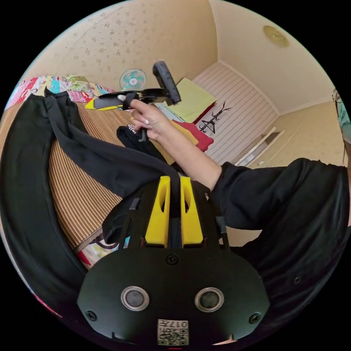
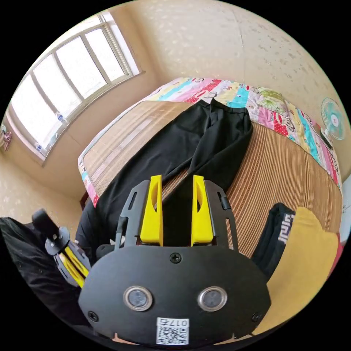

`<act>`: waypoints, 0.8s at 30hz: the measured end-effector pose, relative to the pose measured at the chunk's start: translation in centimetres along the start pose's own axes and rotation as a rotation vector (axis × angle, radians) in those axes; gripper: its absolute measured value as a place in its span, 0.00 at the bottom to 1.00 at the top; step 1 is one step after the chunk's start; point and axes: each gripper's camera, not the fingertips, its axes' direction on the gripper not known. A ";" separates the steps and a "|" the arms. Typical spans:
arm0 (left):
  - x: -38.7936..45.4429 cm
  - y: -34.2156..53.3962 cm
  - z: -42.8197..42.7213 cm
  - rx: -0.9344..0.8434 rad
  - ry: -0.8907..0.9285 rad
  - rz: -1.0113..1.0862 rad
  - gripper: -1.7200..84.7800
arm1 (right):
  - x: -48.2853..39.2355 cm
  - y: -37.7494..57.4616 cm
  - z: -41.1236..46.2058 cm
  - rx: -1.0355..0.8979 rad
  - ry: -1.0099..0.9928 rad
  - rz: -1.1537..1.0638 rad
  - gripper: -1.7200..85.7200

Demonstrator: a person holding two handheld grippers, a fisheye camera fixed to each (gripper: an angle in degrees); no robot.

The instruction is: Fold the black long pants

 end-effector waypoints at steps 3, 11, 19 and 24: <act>1.1 -0.6 2.3 -0.036 0.016 0.041 0.08 | 0.3 -6.0 9.6 -0.277 0.162 -0.065 0.16; 1.5 -0.2 2.0 0.005 0.094 0.085 0.08 | 5.1 -9.2 22.5 -0.581 1.016 -0.198 0.08; -0.5 1.7 -7.7 0.200 -0.015 0.011 0.07 | 3.8 -17.2 13.7 -0.185 0.928 0.002 0.04; -2.2 8.3 -16.2 0.336 -0.077 -0.148 0.07 | -2.1 -21.3 8.6 0.231 0.144 0.020 0.03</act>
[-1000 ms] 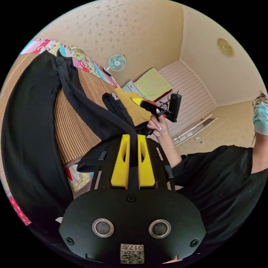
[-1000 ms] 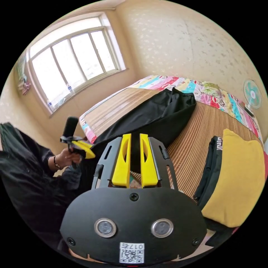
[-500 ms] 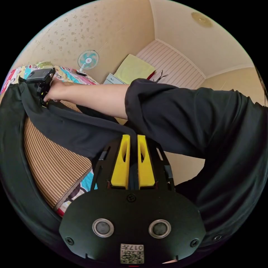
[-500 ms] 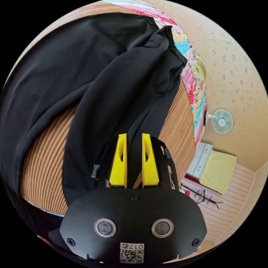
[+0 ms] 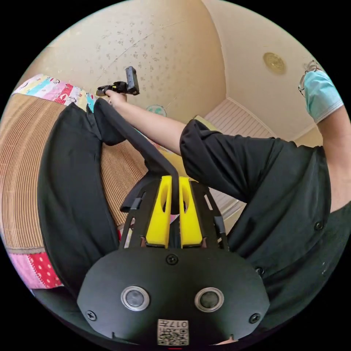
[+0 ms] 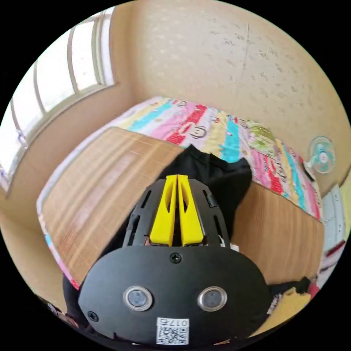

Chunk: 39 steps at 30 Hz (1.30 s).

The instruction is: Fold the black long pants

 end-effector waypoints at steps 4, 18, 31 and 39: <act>-2.3 4.6 -5.6 0.070 -0.206 -0.188 0.07 | -2.2 1.3 2.0 0.003 -0.386 0.040 0.03; -12.1 -1.9 -8.3 -0.067 -0.421 -0.324 0.20 | 1.1 37.3 -9.1 -0.067 -0.116 0.278 0.14; -15.6 -7.1 2.6 -0.300 -0.528 -0.514 0.10 | -2.2 41.8 -9.4 -0.209 -0.260 0.289 0.08; -11.8 -3.0 8.4 -0.379 -0.361 -0.509 0.09 | 0.0 44.5 -14.6 -0.243 -0.240 0.251 0.05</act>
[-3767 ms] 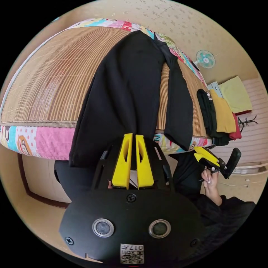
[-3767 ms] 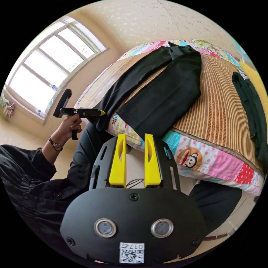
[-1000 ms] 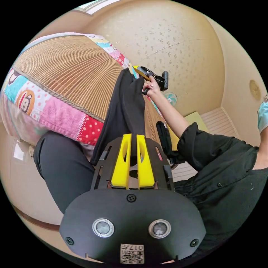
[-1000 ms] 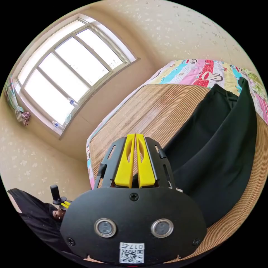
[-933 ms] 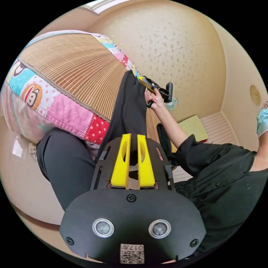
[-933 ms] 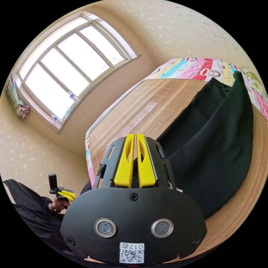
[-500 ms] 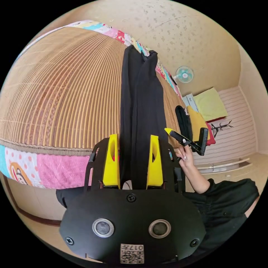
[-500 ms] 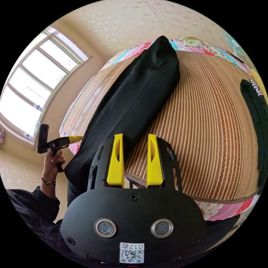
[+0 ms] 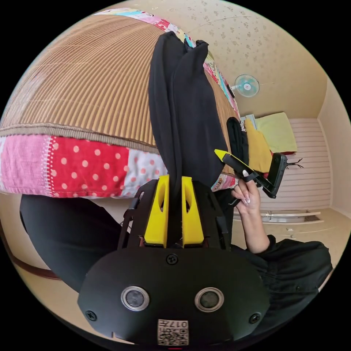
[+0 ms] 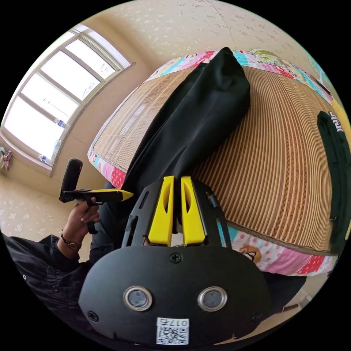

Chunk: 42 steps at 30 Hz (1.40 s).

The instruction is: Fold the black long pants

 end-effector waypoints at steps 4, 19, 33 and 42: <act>0.8 2.3 3.0 -0.086 0.029 0.012 0.10 | 2.2 3.4 -1.3 -0.038 0.039 0.011 0.05; 5.9 1.0 -0.5 0.187 -0.038 0.254 0.14 | 1.3 5.9 -3.0 -0.048 0.236 0.046 0.05; 1.2 3.5 4.2 0.139 -0.055 0.166 0.13 | -0.8 -2.7 -2.1 -0.024 0.173 0.037 0.11; -0.4 3.6 2.9 0.097 -0.023 0.195 0.07 | -5.4 -26.2 3.0 0.139 0.311 -0.081 0.17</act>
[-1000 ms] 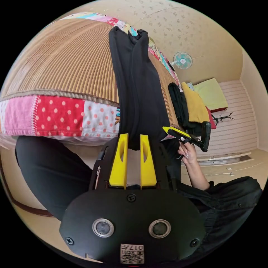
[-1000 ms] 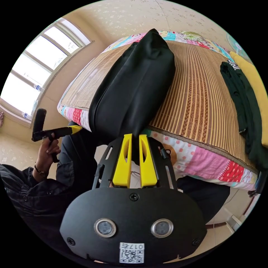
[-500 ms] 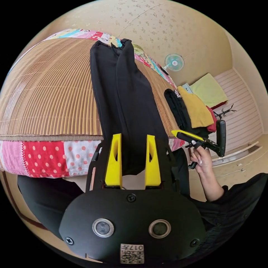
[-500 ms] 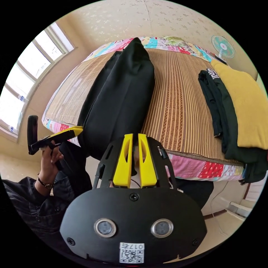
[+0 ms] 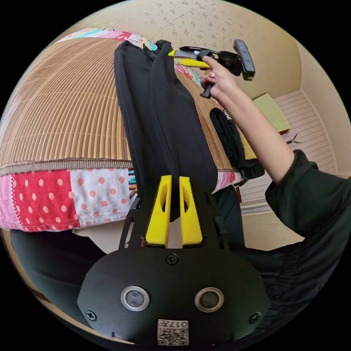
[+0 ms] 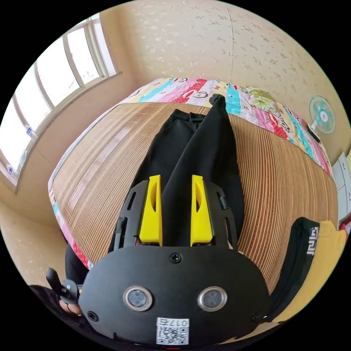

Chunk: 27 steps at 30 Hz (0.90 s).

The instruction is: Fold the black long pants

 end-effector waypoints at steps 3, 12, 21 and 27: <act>-0.4 0.5 -1.2 0.019 0.052 0.015 0.07 | 0.7 -6.3 3.6 -0.023 0.140 0.035 0.18; 0.6 2.0 -5.4 0.134 0.232 0.115 0.06 | -3.1 -11.1 5.4 -0.020 0.332 -0.041 0.05; -3.1 7.9 -9.0 0.194 0.122 -0.032 0.07 | -4.8 -10.0 4.6 -0.069 -0.254 -0.099 0.05; -7.7 9.1 -9.5 0.222 0.169 -0.188 0.12 | -1.1 1.2 -3.7 0.098 -0.345 -0.048 0.07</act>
